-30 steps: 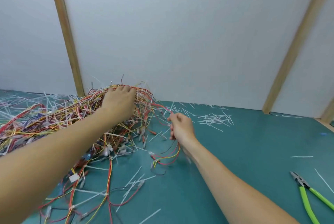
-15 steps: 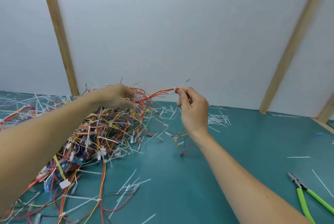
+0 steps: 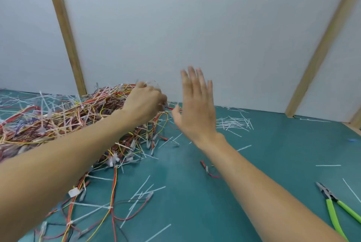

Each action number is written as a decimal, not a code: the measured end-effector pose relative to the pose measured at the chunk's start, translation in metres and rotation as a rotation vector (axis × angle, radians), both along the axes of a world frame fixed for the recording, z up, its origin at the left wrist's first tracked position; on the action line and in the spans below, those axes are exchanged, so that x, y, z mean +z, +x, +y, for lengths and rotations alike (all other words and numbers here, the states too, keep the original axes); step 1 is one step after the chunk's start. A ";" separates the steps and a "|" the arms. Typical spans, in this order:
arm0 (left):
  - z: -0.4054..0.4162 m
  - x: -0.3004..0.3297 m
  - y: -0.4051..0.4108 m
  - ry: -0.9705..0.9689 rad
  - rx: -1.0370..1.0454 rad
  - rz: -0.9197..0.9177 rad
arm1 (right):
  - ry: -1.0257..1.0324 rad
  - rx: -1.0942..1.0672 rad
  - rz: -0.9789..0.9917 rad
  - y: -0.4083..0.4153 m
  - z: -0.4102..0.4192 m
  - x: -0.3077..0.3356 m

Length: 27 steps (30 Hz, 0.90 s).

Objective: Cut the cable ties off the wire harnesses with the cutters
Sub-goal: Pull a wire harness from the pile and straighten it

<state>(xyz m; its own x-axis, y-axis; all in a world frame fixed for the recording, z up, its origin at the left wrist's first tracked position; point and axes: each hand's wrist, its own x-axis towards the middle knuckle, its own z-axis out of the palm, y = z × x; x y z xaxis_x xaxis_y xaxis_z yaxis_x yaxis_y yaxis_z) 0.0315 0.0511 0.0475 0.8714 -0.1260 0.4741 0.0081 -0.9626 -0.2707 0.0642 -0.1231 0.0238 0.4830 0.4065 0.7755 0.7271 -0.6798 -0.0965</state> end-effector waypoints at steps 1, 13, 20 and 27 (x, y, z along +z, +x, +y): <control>0.003 0.001 -0.002 -0.015 -0.008 -0.003 | -0.137 -0.009 0.016 0.001 0.009 0.001; 0.062 0.010 -0.030 0.001 0.315 0.142 | 0.005 0.128 0.736 0.007 0.046 -0.014; 0.084 0.023 -0.051 -0.218 0.293 0.012 | -0.210 -0.001 0.761 0.009 0.058 0.005; 0.080 0.007 -0.064 -0.176 0.229 -0.001 | 0.136 0.028 0.374 0.018 0.058 0.047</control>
<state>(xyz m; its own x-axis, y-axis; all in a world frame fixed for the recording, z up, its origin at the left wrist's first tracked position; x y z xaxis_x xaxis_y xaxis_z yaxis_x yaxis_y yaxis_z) -0.0320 0.1309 0.0543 0.8672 0.1586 0.4719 0.2313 -0.9678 -0.0997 0.0822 -0.0648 0.0705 0.7324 0.3297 0.5957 0.6429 -0.6229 -0.4457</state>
